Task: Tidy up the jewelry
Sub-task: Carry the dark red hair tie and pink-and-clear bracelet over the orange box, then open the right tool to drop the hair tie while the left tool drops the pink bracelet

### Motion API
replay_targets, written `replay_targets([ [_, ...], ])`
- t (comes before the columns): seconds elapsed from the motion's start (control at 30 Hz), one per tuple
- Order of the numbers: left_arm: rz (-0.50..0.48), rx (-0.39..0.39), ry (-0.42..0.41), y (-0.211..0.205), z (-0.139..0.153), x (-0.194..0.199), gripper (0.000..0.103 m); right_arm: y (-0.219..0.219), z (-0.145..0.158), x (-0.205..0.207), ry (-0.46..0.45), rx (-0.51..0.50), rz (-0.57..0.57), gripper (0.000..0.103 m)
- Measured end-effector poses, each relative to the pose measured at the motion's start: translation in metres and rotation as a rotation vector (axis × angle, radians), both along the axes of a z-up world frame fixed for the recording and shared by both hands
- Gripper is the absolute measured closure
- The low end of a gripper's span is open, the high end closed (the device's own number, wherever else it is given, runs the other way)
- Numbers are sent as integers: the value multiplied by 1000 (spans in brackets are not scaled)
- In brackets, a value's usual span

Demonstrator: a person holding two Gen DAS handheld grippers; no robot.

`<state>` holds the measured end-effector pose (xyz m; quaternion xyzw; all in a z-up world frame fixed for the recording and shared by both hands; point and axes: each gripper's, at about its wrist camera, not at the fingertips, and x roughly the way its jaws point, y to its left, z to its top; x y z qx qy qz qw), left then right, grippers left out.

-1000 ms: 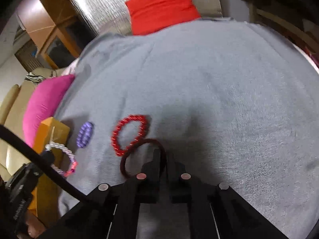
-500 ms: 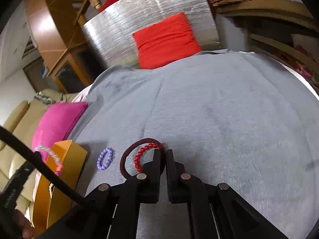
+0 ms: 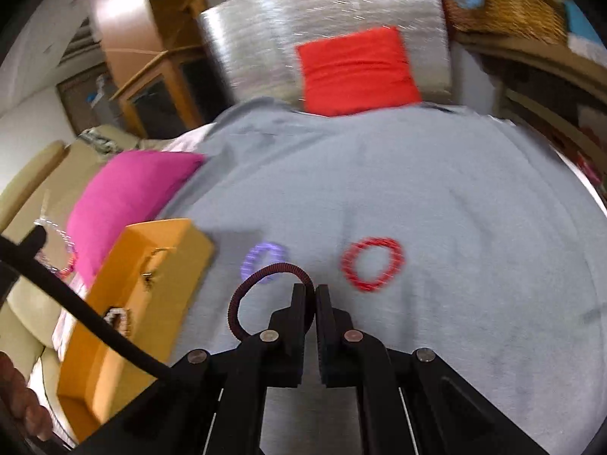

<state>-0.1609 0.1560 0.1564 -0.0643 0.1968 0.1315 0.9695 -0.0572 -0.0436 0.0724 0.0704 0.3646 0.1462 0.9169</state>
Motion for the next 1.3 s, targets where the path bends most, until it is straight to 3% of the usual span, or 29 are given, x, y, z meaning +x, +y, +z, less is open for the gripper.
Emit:
replay_targets([
  [0.4,179,-85,-3,79,-6,-67,95,124,44,-20,-29,-3,249,97],
  [0.67,118,-181,61,150,-29,-124,96,198,46,-47,11,12,426,97],
  [0.8,73,-230,93,164,-44,-136,96,229,38,-63,58,12,490,97],
  [1.0,17,-303,152,159,-72,-129,95,253,7,-77,132,-88,539,97],
  [1.2,-76,-266,168,126,-73,-108,95,252,-23,-68,189,-213,527,97],
  [1.3,-64,-253,232,122,-90,-89,95,251,-38,-52,218,-276,496,97],
])
